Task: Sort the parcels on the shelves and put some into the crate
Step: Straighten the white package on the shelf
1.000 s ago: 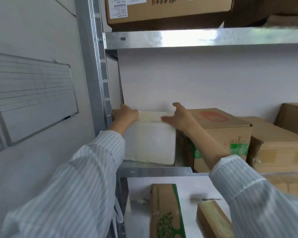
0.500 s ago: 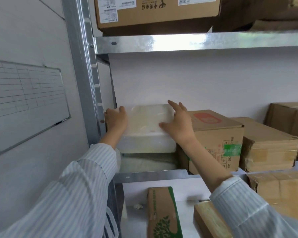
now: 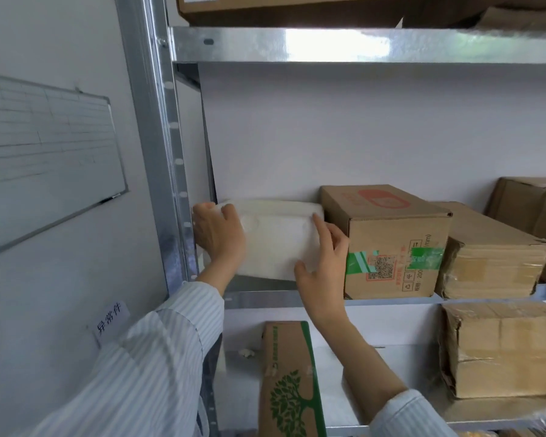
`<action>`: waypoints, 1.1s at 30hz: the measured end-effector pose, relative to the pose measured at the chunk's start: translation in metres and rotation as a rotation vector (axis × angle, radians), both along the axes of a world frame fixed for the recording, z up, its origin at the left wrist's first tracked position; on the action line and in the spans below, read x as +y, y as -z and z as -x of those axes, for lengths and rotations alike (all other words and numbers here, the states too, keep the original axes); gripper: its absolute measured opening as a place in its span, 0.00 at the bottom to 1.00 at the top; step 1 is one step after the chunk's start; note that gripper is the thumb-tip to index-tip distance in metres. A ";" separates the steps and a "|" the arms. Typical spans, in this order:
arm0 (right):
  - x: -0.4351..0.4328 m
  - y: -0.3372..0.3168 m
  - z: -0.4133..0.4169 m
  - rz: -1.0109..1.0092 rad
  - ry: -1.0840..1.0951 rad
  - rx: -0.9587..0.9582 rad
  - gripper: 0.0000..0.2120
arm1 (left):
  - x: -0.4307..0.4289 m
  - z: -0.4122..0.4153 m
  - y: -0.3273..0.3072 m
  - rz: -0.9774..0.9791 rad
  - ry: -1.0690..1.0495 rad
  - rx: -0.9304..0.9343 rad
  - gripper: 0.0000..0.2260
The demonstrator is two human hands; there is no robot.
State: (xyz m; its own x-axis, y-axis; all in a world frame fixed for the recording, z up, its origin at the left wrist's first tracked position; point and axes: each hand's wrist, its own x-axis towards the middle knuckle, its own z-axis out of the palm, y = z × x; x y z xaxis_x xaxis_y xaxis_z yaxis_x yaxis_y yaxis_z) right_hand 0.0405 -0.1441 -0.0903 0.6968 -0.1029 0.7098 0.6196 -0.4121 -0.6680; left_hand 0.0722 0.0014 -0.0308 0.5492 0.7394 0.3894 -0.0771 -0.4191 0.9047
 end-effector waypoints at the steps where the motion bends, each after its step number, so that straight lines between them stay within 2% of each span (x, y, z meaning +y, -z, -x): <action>1: -0.001 0.005 0.001 -0.014 0.004 0.010 0.37 | -0.002 -0.001 0.006 -0.015 -0.002 0.012 0.14; 7: -0.007 0.009 0.008 -0.092 0.009 0.044 0.28 | -0.003 0.003 0.021 -0.033 0.016 -0.039 0.17; 10: -0.003 0.003 0.007 -0.129 0.016 0.058 0.23 | -0.002 0.004 0.019 -0.032 0.013 -0.009 0.18; 13: 0.002 -0.006 0.005 -0.186 -0.015 0.152 0.21 | 0.002 0.004 0.014 -0.056 0.022 0.041 0.18; 18: 0.002 -0.027 -0.006 -0.193 -0.032 0.268 0.21 | 0.014 0.001 -0.003 -0.329 0.121 0.273 0.22; 21: -0.001 -0.050 -0.018 -0.151 -0.054 0.331 0.24 | 0.023 -0.003 -0.015 -0.452 0.171 0.302 0.24; 24: -0.003 -0.064 -0.029 -0.183 -0.098 0.448 0.29 | 0.020 -0.007 -0.023 -0.599 0.151 0.303 0.22; 26: -0.002 -0.064 -0.032 -0.151 -0.091 0.506 0.28 | 0.016 -0.011 -0.025 -0.651 0.166 0.402 0.20; 28: 0.000 -0.056 -0.034 -0.142 -0.078 0.548 0.29 | 0.016 -0.015 -0.024 -0.630 0.231 0.581 0.22; 31: 0.002 -0.040 -0.033 -0.251 -0.077 0.572 0.36 | 0.019 -0.020 -0.020 -0.670 0.239 0.762 0.26; 33: 0.004 -0.032 -0.032 -0.334 -0.069 0.541 0.34 | 0.017 -0.020 -0.024 -0.657 0.236 0.827 0.25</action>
